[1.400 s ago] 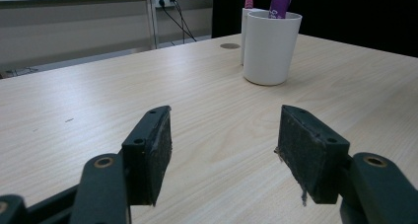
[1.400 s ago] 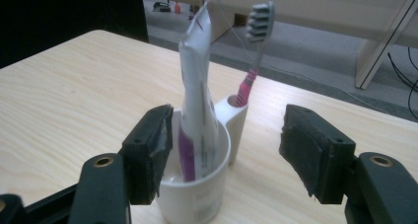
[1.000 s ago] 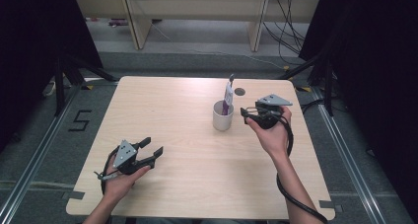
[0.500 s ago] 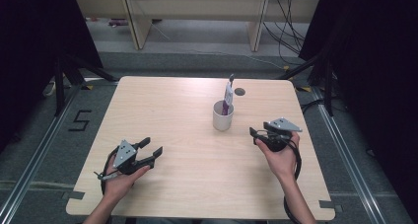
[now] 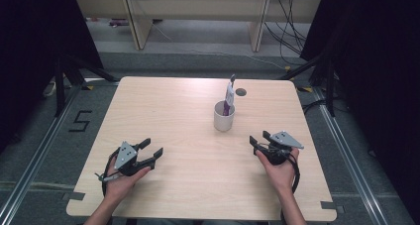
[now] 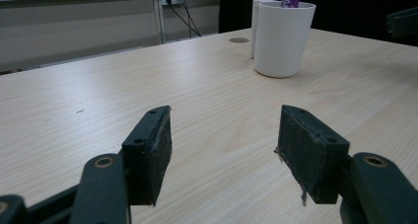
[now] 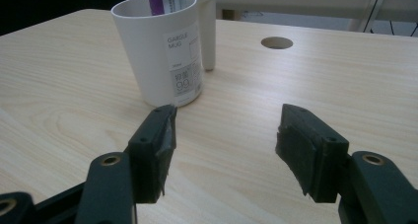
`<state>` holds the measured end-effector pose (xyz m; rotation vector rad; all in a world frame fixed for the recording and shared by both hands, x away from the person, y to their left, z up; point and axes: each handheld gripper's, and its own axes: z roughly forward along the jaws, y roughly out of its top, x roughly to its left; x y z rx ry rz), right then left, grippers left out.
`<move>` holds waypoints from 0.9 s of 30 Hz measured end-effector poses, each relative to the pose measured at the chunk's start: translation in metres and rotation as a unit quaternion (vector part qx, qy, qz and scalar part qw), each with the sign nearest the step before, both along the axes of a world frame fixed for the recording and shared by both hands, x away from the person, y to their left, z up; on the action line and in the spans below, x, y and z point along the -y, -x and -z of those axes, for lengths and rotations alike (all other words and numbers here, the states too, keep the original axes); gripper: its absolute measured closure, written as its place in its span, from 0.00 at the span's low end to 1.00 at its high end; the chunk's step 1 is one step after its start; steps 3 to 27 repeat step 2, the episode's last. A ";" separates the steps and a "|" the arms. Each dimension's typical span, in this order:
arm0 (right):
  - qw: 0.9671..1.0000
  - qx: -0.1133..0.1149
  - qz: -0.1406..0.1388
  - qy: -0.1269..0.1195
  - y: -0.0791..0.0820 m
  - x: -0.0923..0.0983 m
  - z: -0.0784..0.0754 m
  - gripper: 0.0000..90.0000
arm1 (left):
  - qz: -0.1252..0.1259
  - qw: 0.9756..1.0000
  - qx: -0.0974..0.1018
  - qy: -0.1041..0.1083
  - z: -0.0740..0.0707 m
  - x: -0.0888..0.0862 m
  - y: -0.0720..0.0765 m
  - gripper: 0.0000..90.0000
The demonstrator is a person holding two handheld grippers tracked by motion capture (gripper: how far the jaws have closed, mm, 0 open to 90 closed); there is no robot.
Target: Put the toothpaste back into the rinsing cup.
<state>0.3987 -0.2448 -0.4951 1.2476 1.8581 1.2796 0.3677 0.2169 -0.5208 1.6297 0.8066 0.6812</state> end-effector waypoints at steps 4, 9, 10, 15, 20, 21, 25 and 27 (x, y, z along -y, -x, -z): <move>1.000 0.007 -0.002 -0.006 -0.001 -0.001 0.003 0.45 | -0.002 1.000 0.000 0.001 0.000 0.000 0.000 0.42; 1.000 0.007 -0.002 -0.006 -0.001 -0.001 0.003 0.45 | -0.002 1.000 0.000 0.001 0.000 0.000 0.000 0.42; 1.000 0.007 -0.002 -0.006 -0.001 -0.001 0.003 0.45 | -0.002 1.000 0.000 0.001 0.000 0.000 0.000 0.42; 1.000 0.007 -0.002 -0.006 -0.001 -0.001 0.003 0.45 | -0.002 1.000 0.000 0.001 0.000 0.000 0.000 0.42; 1.000 0.007 -0.002 -0.006 -0.001 -0.001 0.003 0.45 | -0.002 1.000 0.000 0.001 0.000 0.000 0.000 0.42; 1.000 0.007 -0.002 -0.006 -0.001 -0.001 0.003 0.45 | -0.002 1.000 0.000 0.001 0.000 0.000 0.000 0.42; 1.000 0.007 -0.002 -0.006 -0.001 -0.001 0.003 0.45 | -0.002 1.000 0.000 0.001 0.000 0.000 0.000 0.42; 1.000 0.007 -0.002 -0.006 -0.001 -0.001 0.003 0.45 | -0.002 1.000 0.000 0.001 0.000 0.000 0.000 0.42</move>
